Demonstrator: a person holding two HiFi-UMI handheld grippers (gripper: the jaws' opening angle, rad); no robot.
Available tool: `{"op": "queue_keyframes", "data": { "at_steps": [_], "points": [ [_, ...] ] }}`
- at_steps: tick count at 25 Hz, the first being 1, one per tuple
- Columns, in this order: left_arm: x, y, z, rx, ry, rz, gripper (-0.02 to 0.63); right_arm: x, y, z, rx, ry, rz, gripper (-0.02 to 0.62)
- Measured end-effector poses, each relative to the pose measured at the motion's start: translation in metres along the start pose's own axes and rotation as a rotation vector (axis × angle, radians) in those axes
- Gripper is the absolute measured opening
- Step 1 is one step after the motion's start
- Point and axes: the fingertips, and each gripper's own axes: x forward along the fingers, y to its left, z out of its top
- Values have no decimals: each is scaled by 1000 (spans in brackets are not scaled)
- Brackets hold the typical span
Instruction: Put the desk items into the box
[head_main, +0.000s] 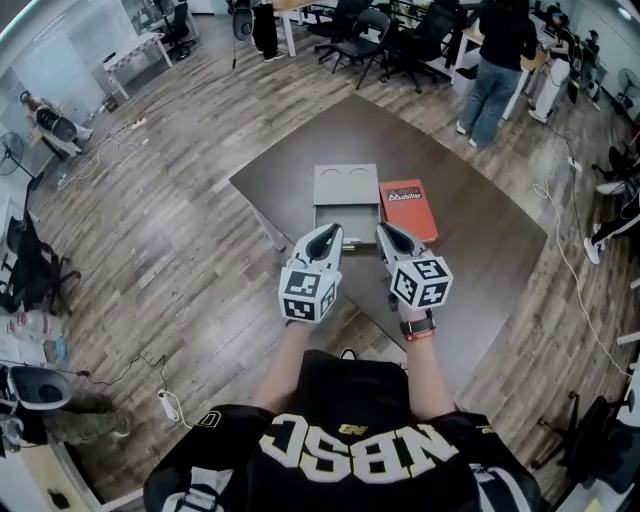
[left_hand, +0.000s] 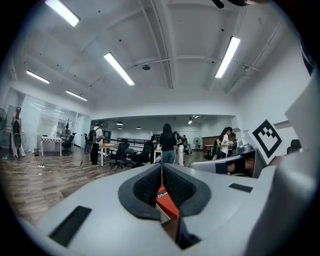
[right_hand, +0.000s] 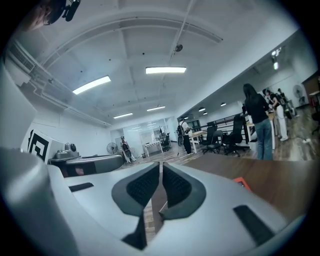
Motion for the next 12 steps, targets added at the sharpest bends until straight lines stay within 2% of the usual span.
{"op": "queue_keyframes", "data": {
  "at_steps": [5, 12],
  "points": [
    [38, -1, -9, -4, 20, -64, 25, 9, -28, -6, 25, 15, -47, 29],
    [111, -30, -10, 5, 36, -269, 25, 7, -83, 1, 35, 9, -188, 34]
  ]
}}
